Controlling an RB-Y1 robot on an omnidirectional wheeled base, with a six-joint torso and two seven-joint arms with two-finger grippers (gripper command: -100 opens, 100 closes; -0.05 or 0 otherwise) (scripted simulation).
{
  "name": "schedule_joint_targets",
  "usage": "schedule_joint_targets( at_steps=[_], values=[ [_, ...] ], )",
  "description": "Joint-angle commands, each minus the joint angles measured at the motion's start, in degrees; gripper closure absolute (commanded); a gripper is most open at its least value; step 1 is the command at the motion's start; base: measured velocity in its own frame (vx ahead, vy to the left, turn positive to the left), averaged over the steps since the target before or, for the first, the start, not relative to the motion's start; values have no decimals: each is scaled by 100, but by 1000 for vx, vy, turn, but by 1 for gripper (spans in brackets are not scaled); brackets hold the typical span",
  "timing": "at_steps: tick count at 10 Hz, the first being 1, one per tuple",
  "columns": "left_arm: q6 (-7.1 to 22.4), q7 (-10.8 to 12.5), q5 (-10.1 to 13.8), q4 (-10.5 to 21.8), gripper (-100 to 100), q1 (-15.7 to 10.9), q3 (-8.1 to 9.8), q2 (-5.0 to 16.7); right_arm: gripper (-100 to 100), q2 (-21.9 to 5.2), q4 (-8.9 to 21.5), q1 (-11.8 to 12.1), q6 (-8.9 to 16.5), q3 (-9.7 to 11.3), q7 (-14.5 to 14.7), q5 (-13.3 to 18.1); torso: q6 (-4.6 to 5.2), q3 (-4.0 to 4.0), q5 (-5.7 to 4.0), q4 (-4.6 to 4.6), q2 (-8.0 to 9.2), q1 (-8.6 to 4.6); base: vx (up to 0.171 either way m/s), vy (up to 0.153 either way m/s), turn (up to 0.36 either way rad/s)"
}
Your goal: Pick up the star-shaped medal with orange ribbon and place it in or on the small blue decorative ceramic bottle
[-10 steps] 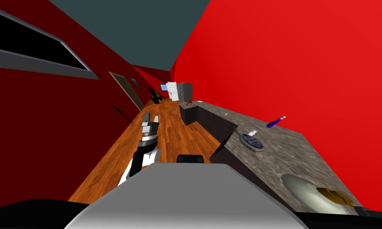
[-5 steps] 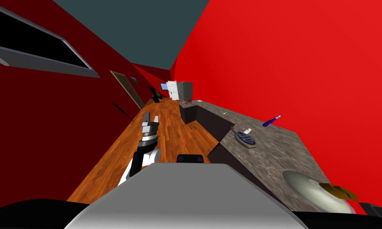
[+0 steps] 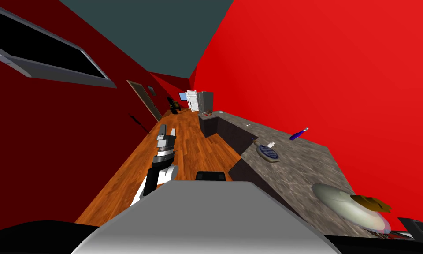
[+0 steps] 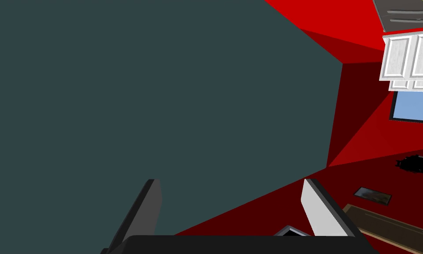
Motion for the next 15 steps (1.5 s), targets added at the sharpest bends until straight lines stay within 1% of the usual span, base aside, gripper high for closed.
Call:
schedule_joint_targets(
  at_steps=[1, 6, 7, 10, 11, 12, 14, 15],
  values=[
    [0, 0, 0, 0, 0, 0, 0, 0, 100, -236, -141, 22, -133, -13, -102, -195, 0, 0, 0, 0, 0, 0, -78, -116, 71],
    [0, 0, 0, 0, 0, 0, 0, 0, 100, -764, -270, -79, -689, -28, -328, -632, -4, -11, 6, -3, -19, 18, -44, -88, 60],
    [0, 0, 0, 0, 0, 0, 0, 0, 100, -764, -270, -79, -689, -28, -328, -632, -2, -11, 8, -4, -20, 22, -16, -56, 31],
    [0, 0, 0, 0, 0, 1, 0, 0, 100, -1001, -339, -143, -958, -19, -452, -821, -1, -14, 12, -5, -25, 39, -3, -44, 31],
    [0, 0, 0, 0, 0, 1, 0, 0, 100, -1115, -375, -191, -1103, -15, -533, -917, -1, -17, 14, -6, -29, 41, 21, -57, 42],
    [0, 0, 0, 0, 0, 1, 0, 0, 100, -1115, -375, -191, -1103, -15, -533, -917, -4, -21, 18, -8, -37, 45, 20, -47, 30],
    [0, 0, 0, 0, 0, 1, 0, 0, 100, -1256, -420, -320, -1338, -35, -709, -1064, -5, -26, 14, -10, -46, 45, 59, -28, 31],
    [0, 0, 0, 0, 0, 2, 0, -1, 100, -1256, -420, -320, -1338, -35, -709, -985, -16, -36, 18, -13, -64, 55, 73, -12, 43]
  ],
)
